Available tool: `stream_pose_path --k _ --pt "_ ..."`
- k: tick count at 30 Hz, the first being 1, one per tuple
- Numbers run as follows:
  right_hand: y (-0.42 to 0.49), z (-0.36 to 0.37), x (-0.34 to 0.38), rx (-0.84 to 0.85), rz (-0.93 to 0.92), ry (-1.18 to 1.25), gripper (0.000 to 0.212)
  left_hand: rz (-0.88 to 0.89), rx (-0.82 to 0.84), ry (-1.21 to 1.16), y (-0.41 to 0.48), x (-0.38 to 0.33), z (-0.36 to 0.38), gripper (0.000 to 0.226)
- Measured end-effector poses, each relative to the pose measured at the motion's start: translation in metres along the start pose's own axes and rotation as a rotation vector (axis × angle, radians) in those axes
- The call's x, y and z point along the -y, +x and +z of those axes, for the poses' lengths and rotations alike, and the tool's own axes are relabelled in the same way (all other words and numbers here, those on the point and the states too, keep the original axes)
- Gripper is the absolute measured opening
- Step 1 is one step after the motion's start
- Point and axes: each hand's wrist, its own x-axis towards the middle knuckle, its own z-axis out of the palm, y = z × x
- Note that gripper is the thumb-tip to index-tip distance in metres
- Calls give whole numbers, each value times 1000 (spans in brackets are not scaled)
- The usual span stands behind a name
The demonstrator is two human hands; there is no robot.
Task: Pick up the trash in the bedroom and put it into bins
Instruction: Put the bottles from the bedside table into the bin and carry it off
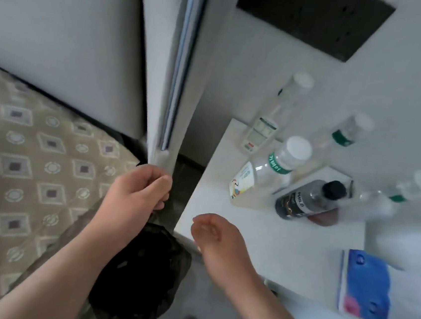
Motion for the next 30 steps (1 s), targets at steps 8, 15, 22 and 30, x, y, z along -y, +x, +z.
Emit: stream_pose_path --k 8,15,22,30 --pt "-34 -128 32 -363 -158 196 14 275 111 304 -1 -77 95 44" --pt "-43 -188 23 -669 -300 118 8 363 146 498 13 -98 144 82" --pt "-2 -197 -4 -549 -107 -162 17 318 116 580 22 -88 154 44" --pt "27 -188 -9 -541 -50 -286 9 382 27 452 -7 -110 110 35"
